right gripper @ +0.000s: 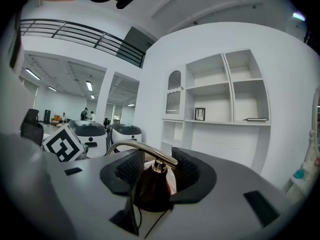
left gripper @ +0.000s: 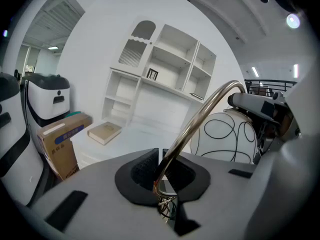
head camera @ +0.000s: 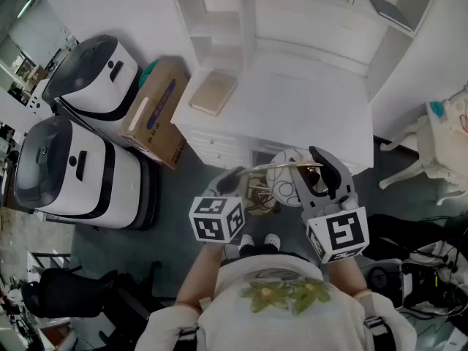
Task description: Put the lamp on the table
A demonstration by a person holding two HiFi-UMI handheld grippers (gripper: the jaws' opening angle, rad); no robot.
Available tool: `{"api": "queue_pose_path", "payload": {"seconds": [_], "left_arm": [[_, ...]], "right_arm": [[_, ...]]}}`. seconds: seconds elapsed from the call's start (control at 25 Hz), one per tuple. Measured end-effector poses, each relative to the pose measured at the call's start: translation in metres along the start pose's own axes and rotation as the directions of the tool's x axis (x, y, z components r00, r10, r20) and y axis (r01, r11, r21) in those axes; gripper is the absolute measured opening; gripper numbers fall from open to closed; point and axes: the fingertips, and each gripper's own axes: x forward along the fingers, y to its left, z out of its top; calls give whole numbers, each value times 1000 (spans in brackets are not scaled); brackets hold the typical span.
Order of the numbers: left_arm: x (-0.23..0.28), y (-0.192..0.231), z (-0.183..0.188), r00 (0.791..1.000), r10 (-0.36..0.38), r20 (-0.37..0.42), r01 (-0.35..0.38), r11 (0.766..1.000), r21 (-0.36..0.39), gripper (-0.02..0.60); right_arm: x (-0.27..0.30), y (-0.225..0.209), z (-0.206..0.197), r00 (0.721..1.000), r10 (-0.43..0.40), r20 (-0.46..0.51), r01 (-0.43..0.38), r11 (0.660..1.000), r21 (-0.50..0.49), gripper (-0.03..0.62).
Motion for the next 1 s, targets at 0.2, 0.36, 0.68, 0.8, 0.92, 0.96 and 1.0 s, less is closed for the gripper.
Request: {"api": "queue_pose_path", "payload": {"seconds": [0.2,0.36,0.68,0.8,0.92,0.96,1.0], "left_arm": [[7,-6,7,1000,-1,4,1,1000,4,38],[10,-12,12,1000,5,14,-5,1000,12,38],[22,-22,22,999,37,36,-37,999,11,38],[25,-22,20,998,48,50,-49,999,9,38],[28,-21,19,997,55,59,-55,998,1,38],[29,-20,18,997,56,58,-56,998,-3,38],[31,-20,17,997,57,56,-57,998,-8,38]], "right_arm": [[1,-10,3,1000,2,7,-2,1000,-2,189],[-2,-17,5,1000,11,18,-11,1000,-1,187],[0,-38,8,999,40,37,-41,999,5,187],[0,-40,4,997,53,47,-53,999,1,187],[4,-41,3,996,66,55,-65,998,-15,187],[5,-42,2,996,69,54,-68,998,-19,187],[7,-42,1,996,71,52,-70,997,-21,187]]}}
